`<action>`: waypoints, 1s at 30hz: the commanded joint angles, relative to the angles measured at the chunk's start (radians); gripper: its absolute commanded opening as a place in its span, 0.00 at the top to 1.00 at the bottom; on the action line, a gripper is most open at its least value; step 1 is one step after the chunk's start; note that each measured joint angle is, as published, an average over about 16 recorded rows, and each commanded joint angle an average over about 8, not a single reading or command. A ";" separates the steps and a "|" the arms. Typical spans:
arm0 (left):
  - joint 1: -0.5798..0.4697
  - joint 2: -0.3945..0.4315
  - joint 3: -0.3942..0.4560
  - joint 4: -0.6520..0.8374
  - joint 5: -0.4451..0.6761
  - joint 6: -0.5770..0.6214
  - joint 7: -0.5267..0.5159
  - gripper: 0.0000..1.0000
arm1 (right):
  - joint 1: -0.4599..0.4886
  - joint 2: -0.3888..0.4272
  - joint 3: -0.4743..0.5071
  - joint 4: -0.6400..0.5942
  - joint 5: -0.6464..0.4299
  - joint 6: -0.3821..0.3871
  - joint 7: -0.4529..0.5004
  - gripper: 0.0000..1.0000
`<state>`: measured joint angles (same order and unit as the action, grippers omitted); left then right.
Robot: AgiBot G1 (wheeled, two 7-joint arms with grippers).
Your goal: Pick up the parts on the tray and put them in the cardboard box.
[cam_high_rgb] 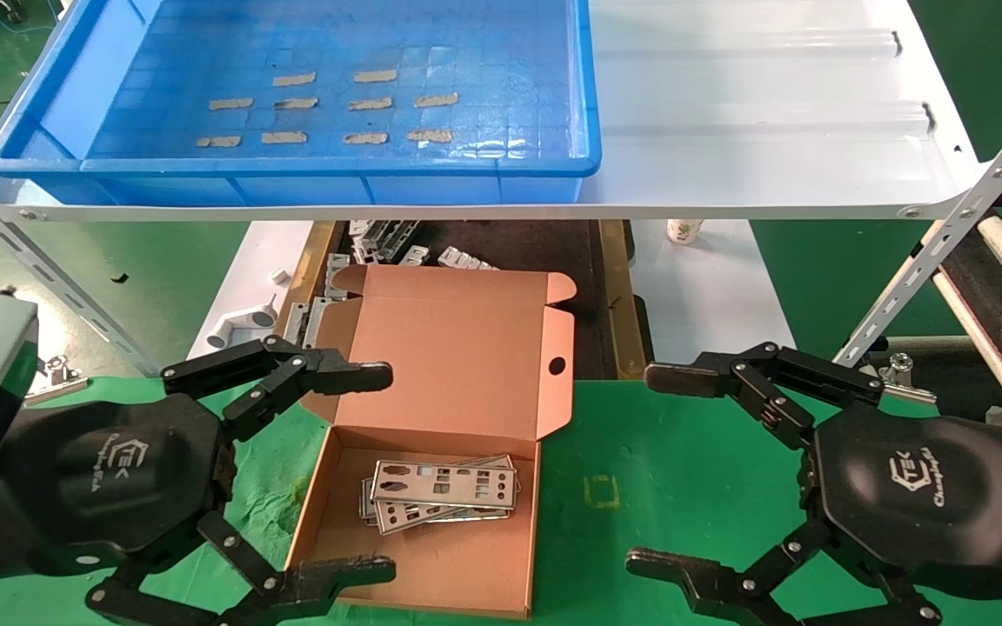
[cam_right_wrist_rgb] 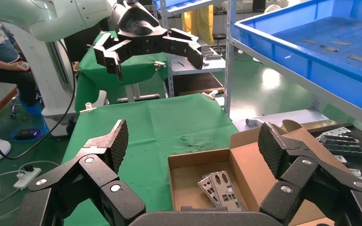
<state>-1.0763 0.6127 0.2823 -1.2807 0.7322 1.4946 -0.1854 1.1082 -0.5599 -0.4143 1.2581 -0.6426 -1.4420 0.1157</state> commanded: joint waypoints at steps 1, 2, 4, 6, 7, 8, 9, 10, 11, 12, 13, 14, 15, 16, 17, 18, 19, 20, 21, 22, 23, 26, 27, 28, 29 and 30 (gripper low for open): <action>0.000 0.000 0.000 0.000 0.000 0.000 0.000 0.00 | 0.000 0.000 0.000 0.000 0.000 0.000 0.000 0.00; 0.000 0.000 0.000 0.000 0.000 0.000 0.000 0.00 | 0.000 0.000 0.000 0.000 0.000 0.000 0.000 0.00; 0.000 0.000 0.000 0.000 0.000 0.000 0.000 0.00 | 0.000 0.000 0.000 0.000 0.000 0.000 0.000 0.00; 0.000 0.000 0.000 0.000 0.000 0.000 0.000 0.00 | 0.000 0.000 0.000 0.000 0.000 0.000 0.000 0.00; 0.000 0.000 0.000 0.000 0.000 0.000 0.000 0.00 | 0.000 0.000 0.000 0.000 0.000 0.000 0.000 0.00; 0.000 0.000 0.000 0.000 0.000 0.000 0.000 0.00 | 0.000 0.000 0.000 0.000 0.000 0.000 0.000 0.00; 0.000 0.000 0.000 0.000 0.000 0.000 0.000 0.00 | 0.000 0.000 0.000 0.000 0.000 0.000 0.000 0.00; 0.000 0.000 0.000 0.000 0.000 0.000 0.000 0.00 | 0.000 0.000 0.000 0.000 0.000 0.000 0.000 0.00; 0.000 0.000 0.000 0.000 0.000 0.000 0.000 0.00 | 0.000 0.000 0.000 0.000 0.000 0.000 0.000 0.00; 0.000 0.000 0.000 0.000 0.000 0.000 0.000 0.00 | 0.000 0.000 0.000 0.000 0.000 0.000 0.000 0.00; 0.000 0.000 0.000 0.000 0.000 0.000 0.000 0.00 | 0.000 0.000 0.000 0.000 0.000 0.000 0.000 0.00; 0.000 0.000 0.000 0.000 0.000 0.000 0.000 0.00 | 0.000 0.000 0.000 0.000 0.000 0.000 0.000 0.00; 0.000 0.000 0.000 0.000 0.000 0.000 0.000 0.00 | 0.000 0.000 0.000 0.000 0.000 0.000 0.000 0.00; 0.000 0.000 0.000 0.000 0.000 0.000 0.000 0.00 | 0.000 0.000 0.000 0.000 0.000 0.000 0.000 0.00; 0.000 0.000 0.000 0.000 0.000 0.000 0.000 0.00 | 0.000 0.000 0.000 0.000 0.000 0.000 0.000 0.00; 0.000 0.000 0.000 0.000 0.000 0.000 0.000 0.00 | 0.000 0.000 0.000 0.000 0.000 0.000 0.000 0.00; 0.000 0.000 0.000 0.000 0.000 0.000 0.000 0.00 | 0.000 0.000 0.000 0.000 0.000 0.000 0.000 0.00; 0.000 0.000 0.000 0.000 0.000 0.000 0.000 0.00 | 0.000 0.000 0.000 0.000 0.000 0.000 0.000 0.00; 0.000 0.000 0.000 0.000 0.000 0.000 0.000 0.00 | 0.000 0.000 0.000 0.000 0.000 0.000 0.000 0.00; 0.000 0.000 0.000 0.000 0.000 0.000 0.000 0.00 | 0.000 0.000 0.000 0.000 0.000 0.000 0.000 0.00; 0.000 0.000 0.000 0.000 0.000 0.000 0.000 0.00 | 0.000 0.000 0.000 0.000 0.000 0.000 0.000 0.00; 0.000 0.000 0.000 0.000 0.000 0.000 0.000 0.00 | 0.000 0.000 0.000 0.000 0.000 0.000 0.000 0.00; 0.000 0.000 0.000 0.000 0.000 0.000 0.000 0.00 | 0.000 0.000 0.000 0.000 0.000 0.000 0.000 0.00; 0.000 0.000 0.000 0.000 0.000 0.000 0.000 0.00 | 0.000 0.000 0.000 0.000 0.000 0.000 0.000 0.00; 0.000 0.000 0.000 0.000 0.000 0.000 0.000 0.00 | 0.000 0.000 0.000 0.000 0.000 0.000 0.000 0.00; 0.000 0.000 0.000 0.000 0.000 0.000 0.000 0.00 | 0.000 0.000 0.000 0.000 0.000 0.000 0.000 0.00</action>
<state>-1.0763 0.6127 0.2823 -1.2807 0.7321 1.4946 -0.1854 1.1082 -0.5599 -0.4143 1.2581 -0.6426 -1.4420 0.1157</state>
